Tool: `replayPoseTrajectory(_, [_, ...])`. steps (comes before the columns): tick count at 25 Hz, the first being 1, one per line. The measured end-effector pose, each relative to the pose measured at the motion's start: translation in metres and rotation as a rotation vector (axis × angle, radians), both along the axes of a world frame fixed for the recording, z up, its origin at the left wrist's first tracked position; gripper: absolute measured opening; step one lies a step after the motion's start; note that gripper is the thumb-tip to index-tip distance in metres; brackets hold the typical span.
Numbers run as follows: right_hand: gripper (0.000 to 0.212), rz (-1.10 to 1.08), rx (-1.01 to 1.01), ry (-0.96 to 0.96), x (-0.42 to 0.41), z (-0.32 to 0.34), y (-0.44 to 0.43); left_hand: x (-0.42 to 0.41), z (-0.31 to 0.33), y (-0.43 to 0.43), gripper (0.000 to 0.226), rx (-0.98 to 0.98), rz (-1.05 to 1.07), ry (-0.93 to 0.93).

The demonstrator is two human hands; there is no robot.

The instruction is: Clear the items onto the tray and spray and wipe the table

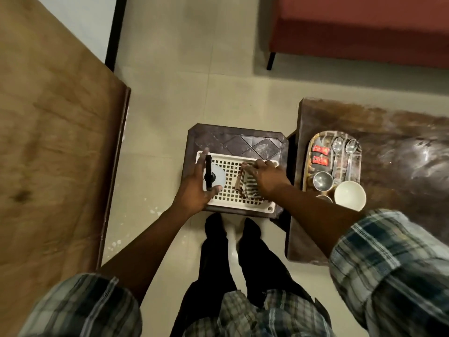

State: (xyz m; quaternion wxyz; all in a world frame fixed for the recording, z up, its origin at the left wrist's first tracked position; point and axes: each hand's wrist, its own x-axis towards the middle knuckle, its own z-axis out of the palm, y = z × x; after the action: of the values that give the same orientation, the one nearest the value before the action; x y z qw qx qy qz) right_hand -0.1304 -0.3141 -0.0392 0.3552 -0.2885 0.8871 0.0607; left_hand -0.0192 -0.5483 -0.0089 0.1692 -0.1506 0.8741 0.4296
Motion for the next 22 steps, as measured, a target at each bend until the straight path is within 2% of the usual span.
replayPoseTrajectory(2, [0.073,-0.014,0.008,0.125,0.008,0.003,0.000,-0.006,-0.006,-0.005,0.103,-0.007,-0.092,0.007])
replayPoseTrajectory(4, [0.060,-0.039,-0.025,0.193,0.015,0.006,0.003,-0.009,-0.008,-0.009,0.086,-0.026,-0.097,0.030])
replayPoseTrajectory(7, [0.050,-0.218,-0.173,0.151,0.022,0.013,0.013,-0.011,-0.008,-0.010,0.075,-0.042,-0.099,0.032])
replayPoseTrajectory(10, [0.050,-0.435,-0.274,0.105,0.026,0.020,0.021,-0.011,-0.007,-0.012,0.072,-0.015,-0.077,0.023])
replayPoseTrajectory(12, [0.050,-0.416,-0.257,0.086,0.023,0.018,0.022,-0.012,-0.009,-0.014,0.072,-0.019,-0.124,0.016])
replayPoseTrajectory(14, [0.059,-0.418,-0.238,0.059,0.017,0.013,0.015,-0.010,-0.013,-0.016,0.075,-0.037,-0.158,0.012])
replayPoseTrajectory(17, [0.066,-0.531,-0.201,0.027,0.010,0.007,0.004,-0.006,-0.014,-0.017,0.077,-0.038,-0.140,0.020])
replayPoseTrajectory(20, [0.061,-0.589,-0.129,0.104,0.016,0.000,-0.005,-0.001,-0.015,-0.015,0.076,-0.027,-0.106,0.048])
replayPoseTrajectory(22, [0.067,-0.668,-0.099,0.121,0.021,-0.005,-0.012,0.000,-0.015,-0.013,0.073,-0.016,-0.083,0.062])
